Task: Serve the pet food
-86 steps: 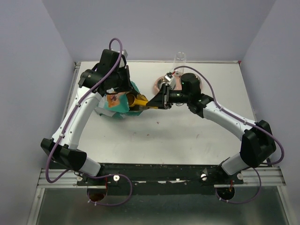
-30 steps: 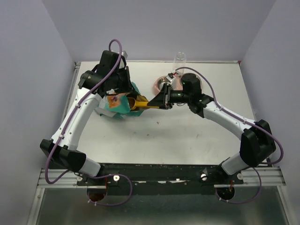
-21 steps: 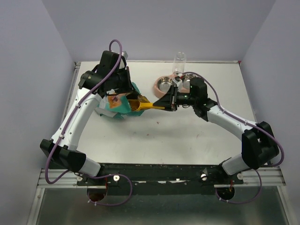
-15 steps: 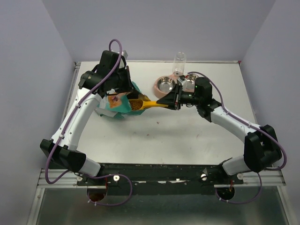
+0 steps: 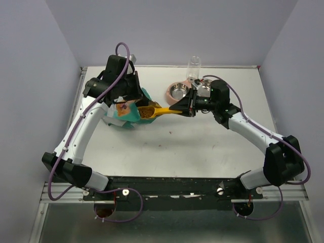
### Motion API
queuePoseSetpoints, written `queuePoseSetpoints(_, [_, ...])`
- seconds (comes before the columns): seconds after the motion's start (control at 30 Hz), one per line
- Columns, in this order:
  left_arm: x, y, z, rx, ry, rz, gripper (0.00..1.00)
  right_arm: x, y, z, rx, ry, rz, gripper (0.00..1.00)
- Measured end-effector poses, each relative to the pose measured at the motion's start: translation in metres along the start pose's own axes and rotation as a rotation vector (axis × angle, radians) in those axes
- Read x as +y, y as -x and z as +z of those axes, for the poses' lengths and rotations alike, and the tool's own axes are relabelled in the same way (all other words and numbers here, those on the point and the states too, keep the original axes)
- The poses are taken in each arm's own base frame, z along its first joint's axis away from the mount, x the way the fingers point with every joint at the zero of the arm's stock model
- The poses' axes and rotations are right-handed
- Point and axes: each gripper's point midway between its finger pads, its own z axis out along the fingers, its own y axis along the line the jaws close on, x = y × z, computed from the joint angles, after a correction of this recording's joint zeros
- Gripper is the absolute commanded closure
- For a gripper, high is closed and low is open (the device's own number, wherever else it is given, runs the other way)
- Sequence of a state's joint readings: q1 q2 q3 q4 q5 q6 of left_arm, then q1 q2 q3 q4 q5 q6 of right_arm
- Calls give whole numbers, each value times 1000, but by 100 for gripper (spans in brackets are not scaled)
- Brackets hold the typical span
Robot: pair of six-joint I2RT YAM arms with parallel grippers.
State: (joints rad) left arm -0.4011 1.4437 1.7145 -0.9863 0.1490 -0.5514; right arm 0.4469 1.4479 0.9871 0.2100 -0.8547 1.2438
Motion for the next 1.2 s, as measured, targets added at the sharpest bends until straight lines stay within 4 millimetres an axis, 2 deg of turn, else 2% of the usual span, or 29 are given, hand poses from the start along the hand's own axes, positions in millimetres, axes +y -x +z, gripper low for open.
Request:
queuePoseSetpoints(0.4, [1, -1, -4, -9, -1, -10, 100, 15, 3, -5, -15, -43, 15, 99])
queuePoseSetpoints(1.0, [2, 2, -7, -25, 2, -17, 100, 39, 5, -17, -83, -11, -20, 99])
queuePoseSetpoints(1.2, [3, 3, -7, -29, 4, -17, 100, 40, 4, -21, -99, -10, -12, 99])
